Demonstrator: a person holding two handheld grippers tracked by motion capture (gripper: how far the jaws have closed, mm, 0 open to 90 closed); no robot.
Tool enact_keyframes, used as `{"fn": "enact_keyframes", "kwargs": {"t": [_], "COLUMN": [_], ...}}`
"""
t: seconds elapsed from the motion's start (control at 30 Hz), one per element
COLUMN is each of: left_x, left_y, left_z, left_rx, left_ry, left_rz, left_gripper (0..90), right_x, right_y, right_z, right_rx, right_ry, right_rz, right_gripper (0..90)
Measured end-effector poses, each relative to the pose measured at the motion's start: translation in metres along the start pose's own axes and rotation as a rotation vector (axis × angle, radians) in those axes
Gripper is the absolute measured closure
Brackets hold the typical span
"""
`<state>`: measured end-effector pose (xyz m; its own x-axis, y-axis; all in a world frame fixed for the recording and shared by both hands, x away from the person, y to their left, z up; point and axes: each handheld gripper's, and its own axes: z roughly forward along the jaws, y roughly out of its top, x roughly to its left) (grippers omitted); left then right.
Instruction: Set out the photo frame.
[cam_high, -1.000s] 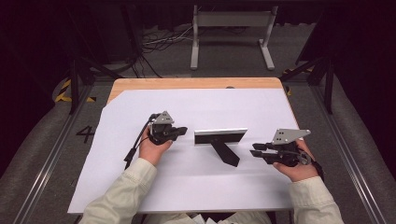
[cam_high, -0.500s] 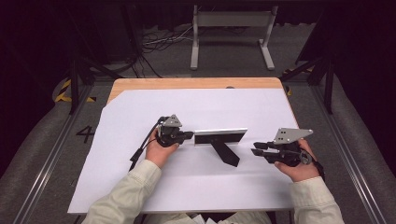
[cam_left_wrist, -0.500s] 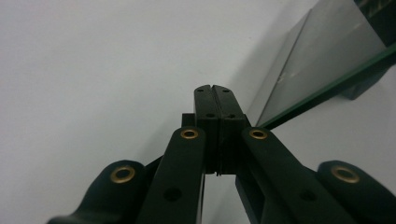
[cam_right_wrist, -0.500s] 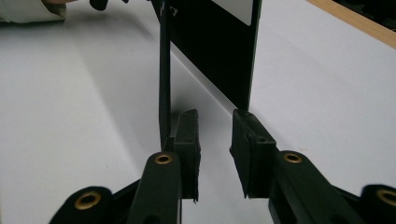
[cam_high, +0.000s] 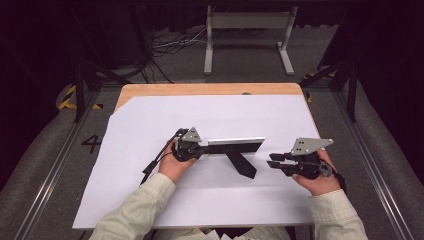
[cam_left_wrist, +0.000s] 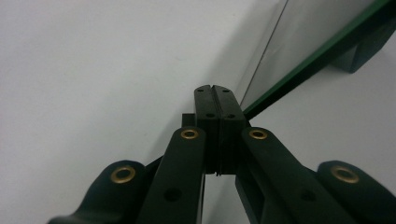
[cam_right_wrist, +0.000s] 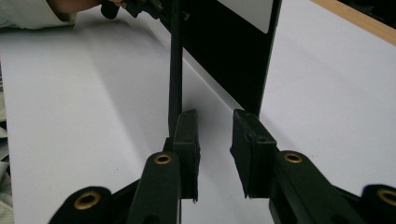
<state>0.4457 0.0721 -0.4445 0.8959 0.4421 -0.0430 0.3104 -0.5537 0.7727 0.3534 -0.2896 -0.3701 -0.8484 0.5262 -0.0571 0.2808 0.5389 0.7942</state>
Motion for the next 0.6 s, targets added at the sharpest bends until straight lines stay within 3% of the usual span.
{"fn": "enact_keyframes", "kwargs": {"t": [0.1, 0.47, 0.6], "left_x": [-0.002, -0.015, -0.018], "left_y": [0.001, 0.005, 0.006], "left_z": [0.000, -0.001, -0.001], "left_rx": [0.010, 0.063, 0.075], "left_ry": [0.005, -0.066, -0.110], "left_rz": [0.016, 0.107, 0.114], "left_gripper": [90.0, 90.0, 90.0], "right_x": [0.000, 0.001, 0.001], "right_y": [0.000, 0.001, 0.001], "right_z": [0.000, -0.003, -0.005], "right_rx": [-0.001, -0.002, 0.004], "right_ry": [0.000, 0.004, 0.018], "right_rz": [0.000, 0.001, 0.021], "right_gripper": [71.3, 71.6, 73.0]}}
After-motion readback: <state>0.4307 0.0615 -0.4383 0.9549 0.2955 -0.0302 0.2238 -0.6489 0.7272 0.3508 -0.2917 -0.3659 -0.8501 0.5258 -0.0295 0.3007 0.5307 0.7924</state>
